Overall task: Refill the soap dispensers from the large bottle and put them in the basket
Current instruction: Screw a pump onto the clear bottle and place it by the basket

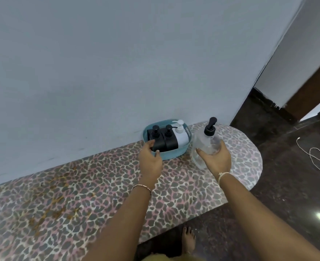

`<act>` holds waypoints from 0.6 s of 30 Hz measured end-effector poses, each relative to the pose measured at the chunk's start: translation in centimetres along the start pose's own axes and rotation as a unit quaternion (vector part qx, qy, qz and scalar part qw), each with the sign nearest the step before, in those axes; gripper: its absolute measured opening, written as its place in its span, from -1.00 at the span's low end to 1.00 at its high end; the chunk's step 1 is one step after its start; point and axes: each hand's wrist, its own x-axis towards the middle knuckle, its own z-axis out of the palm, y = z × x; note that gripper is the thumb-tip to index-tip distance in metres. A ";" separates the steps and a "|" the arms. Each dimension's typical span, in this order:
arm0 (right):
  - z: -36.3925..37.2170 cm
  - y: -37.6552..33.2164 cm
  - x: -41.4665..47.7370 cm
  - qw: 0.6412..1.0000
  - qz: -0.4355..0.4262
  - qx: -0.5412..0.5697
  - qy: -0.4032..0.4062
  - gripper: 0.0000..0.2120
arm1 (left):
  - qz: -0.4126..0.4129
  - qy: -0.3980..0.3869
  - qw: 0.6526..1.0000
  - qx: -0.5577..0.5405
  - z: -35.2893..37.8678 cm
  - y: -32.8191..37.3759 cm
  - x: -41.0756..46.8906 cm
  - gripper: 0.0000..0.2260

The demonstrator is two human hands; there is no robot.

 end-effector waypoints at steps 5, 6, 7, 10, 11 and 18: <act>0.4 0.1 4.8 1.000 0.011 0.001 -0.007 -0.34 | -0.160 0.037 0.986 -0.001 1.4 -2.8 3.6 -0.44; 0.6 0.1 5.7 1.000 0.014 0.006 -0.012 -0.35 | -0.186 0.035 0.982 0.002 1.6 -2.8 4.0 -0.39; 0.8 0.1 6.6 1.000 0.016 0.012 -0.017 -0.35 | -0.206 0.034 0.978 -0.003 1.8 -2.8 4.4 -0.36; 1.7 0.0 8.7 0.999 0.014 0.042 -0.025 -0.37 | -0.245 0.024 0.967 -0.070 2.0 -2.4 4.9 -0.34; 2.1 0.1 9.4 0.999 0.011 0.047 -0.025 -0.40 | -0.254 0.023 0.962 -0.095 2.2 -2.5 5.1 -0.35; 4.7 0.7 12.7 0.998 0.024 0.060 -0.007 -0.49 | -0.260 0.020 0.939 -0.223 4.0 -2.9 6.2 -0.47</act>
